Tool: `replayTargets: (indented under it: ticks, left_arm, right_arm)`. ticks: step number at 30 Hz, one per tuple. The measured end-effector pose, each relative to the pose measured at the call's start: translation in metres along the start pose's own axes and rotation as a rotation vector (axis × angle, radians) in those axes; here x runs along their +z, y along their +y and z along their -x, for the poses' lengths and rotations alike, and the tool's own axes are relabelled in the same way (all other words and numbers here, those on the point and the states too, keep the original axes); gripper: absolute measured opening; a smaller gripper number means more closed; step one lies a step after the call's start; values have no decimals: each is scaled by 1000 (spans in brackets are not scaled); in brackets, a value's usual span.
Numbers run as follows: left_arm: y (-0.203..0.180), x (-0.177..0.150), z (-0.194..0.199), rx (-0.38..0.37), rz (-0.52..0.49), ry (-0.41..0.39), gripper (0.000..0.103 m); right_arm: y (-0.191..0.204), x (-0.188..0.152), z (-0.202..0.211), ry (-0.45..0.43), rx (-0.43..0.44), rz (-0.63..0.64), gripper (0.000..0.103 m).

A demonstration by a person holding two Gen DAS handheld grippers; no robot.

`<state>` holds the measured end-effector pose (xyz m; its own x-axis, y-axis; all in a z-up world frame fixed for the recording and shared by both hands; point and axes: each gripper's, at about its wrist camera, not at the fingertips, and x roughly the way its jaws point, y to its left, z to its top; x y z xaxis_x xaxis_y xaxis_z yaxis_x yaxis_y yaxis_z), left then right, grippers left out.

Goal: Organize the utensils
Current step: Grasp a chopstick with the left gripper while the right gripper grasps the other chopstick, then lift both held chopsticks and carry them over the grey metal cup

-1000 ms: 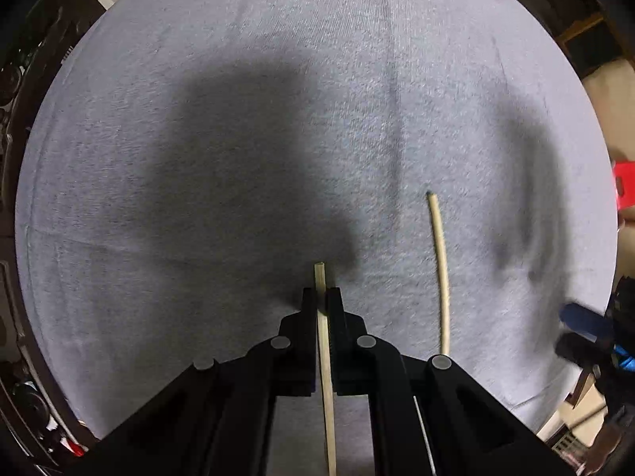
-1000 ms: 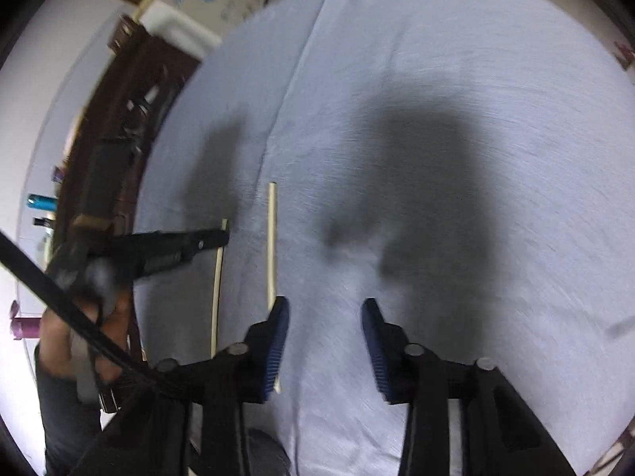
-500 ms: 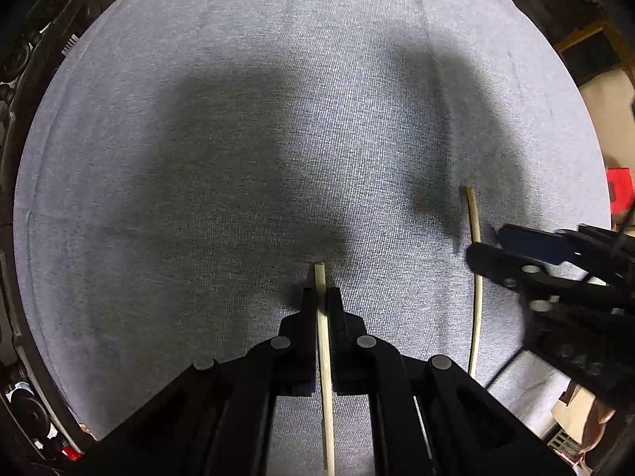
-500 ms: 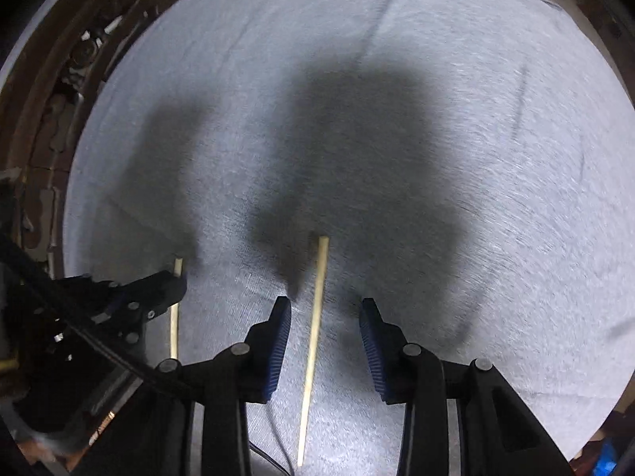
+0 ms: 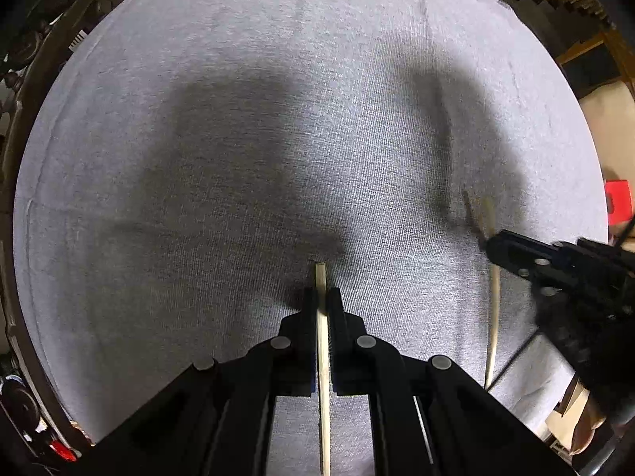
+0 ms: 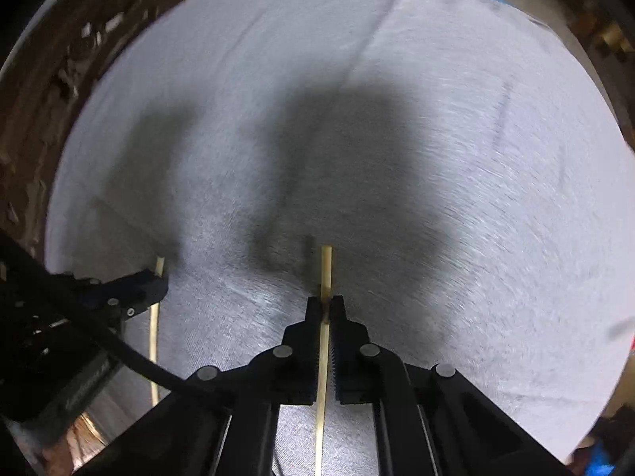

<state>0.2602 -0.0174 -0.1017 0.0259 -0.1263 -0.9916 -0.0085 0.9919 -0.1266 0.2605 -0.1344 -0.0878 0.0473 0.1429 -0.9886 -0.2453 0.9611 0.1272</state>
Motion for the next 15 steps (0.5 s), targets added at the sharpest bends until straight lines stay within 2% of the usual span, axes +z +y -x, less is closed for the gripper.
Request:
replayTargets:
  ticks: [9,15]
  left_arm:
    - [25,-33,30,-85,71,-120,5]
    - [38,-53,59,-111,84,-215,5]
  right_arm:
    - [-72,-40,51,-212,176,-201,5]
    - [-79,-66,89,-320,207,-220,5]
